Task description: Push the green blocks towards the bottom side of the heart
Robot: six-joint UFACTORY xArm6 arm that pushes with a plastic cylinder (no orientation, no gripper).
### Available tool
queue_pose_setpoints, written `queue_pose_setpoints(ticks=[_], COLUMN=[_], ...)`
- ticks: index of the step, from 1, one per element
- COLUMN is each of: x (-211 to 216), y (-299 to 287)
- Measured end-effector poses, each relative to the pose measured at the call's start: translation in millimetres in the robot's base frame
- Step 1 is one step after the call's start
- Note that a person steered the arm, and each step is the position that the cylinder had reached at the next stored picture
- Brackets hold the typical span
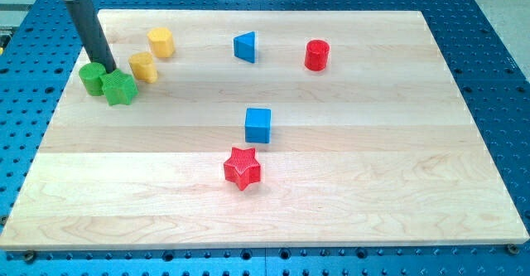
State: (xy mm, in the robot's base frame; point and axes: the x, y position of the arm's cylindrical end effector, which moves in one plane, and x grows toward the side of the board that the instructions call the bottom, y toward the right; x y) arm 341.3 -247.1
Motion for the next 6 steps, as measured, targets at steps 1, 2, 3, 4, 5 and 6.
queue_pose_setpoints(ticks=[1, 2, 3, 4, 5, 6], x=[-9, 0, 17, 30, 23, 6], y=[-16, -56, -27, 24, 29, 6])
